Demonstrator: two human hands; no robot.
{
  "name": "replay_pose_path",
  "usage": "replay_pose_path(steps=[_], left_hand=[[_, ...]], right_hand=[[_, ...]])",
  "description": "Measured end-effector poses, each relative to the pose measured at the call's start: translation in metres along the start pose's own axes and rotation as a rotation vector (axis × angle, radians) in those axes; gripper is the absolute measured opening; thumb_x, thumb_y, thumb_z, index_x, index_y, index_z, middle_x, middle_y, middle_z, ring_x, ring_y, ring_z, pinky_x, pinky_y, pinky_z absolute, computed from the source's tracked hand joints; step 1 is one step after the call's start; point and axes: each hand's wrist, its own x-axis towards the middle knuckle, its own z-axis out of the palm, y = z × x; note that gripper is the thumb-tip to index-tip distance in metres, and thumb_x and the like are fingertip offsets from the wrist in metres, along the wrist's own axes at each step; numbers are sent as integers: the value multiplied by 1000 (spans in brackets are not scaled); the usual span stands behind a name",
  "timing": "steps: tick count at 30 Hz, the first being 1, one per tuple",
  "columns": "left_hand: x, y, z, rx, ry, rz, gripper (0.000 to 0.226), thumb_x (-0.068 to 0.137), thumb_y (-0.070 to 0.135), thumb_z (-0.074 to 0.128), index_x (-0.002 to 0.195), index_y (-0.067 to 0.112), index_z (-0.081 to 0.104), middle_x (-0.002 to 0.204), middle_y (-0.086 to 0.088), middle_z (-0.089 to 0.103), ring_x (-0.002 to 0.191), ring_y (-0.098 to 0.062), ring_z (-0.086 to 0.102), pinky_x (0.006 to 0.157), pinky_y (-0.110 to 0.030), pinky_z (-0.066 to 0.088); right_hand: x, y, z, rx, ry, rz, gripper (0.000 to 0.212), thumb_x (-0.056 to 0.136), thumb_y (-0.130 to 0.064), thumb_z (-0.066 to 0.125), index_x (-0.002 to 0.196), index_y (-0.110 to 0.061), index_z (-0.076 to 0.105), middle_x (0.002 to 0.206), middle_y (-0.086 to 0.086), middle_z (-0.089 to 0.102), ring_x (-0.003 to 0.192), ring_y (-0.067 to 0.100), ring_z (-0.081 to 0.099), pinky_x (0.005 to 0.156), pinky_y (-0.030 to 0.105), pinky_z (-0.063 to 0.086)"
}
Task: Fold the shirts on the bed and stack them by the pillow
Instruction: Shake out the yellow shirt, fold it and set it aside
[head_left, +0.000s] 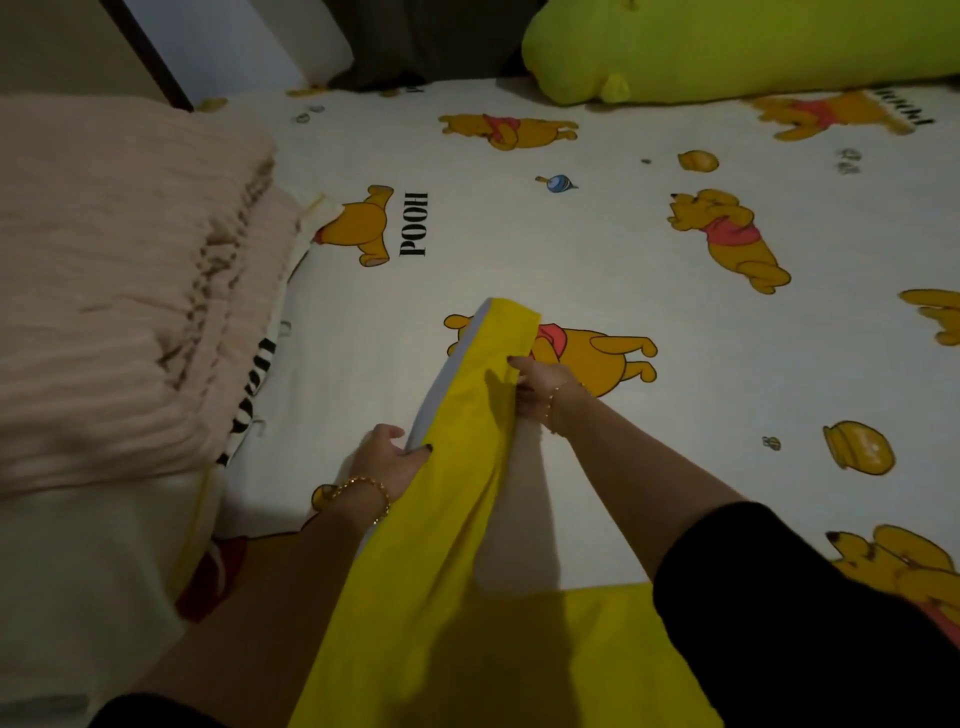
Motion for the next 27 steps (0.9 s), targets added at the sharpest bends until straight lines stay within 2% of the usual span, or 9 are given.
replay_pose_path(steps=[3,6,9,13,16,19,21,24,27], left_hand=[[5,8,2,26,-80,34,27,89,39,60,84,12,56,72,-1,53,63,-14,49,51,-23,34],[14,13,0,-121,-79,40,25,91,33,58,82,10,60,65,-3,49,58,-16,45,51,-25,31],[25,17,-5,-233,-100,-15,30,89,36,61,70,15,50,66,-2,42,58,-15,40,54,-26,27],[37,21,-10,-176,-117,-10,27,86,37,65,71,16,55,69,-1,49,62,-13,44,55,-24,32],[41,30,-17,-218,-46,81,14,88,27,65,89,13,62,70,0,54,61,-11,48,52,-21,36],[42,36,-19,-248,-2,147,20,88,24,66,103,12,64,82,-4,61,63,-9,51,52,-19,38],[41,33,-14,-227,7,132,24,87,22,66,106,7,65,87,-6,61,65,-10,52,53,-19,38],[31,16,-5,-246,55,47,28,86,22,68,109,7,65,93,-3,62,77,-14,55,58,-19,40],[10,-9,-10,-301,157,-12,23,84,22,70,103,8,67,92,-2,66,76,-11,57,58,-15,41]], right_hand=[[4,-11,15,59,-72,39,64,73,-38,78,124,-6,55,119,14,61,108,35,58,95,52,48],[14,-21,21,83,-69,43,73,72,-40,78,131,-9,49,128,11,56,114,34,54,98,50,46],[21,-32,23,156,-39,85,75,75,-35,77,136,-6,44,133,13,52,116,32,53,98,43,46],[22,-49,25,94,-2,65,54,91,-17,60,138,-2,40,141,15,45,124,33,47,93,38,43],[26,-69,26,59,6,-20,41,93,-10,52,133,1,46,139,19,48,126,33,48,103,41,43],[44,-77,22,36,31,-86,29,94,-9,50,122,0,54,133,20,52,120,32,52,105,49,40],[51,-63,16,67,56,-61,26,94,-10,51,118,-4,56,123,15,58,113,31,57,103,45,43],[32,-35,5,165,1,-9,17,95,-5,43,103,-6,57,92,13,60,89,22,61,84,32,50],[7,-13,-7,359,10,-28,26,99,1,34,116,9,52,99,16,65,103,28,60,101,35,44]])
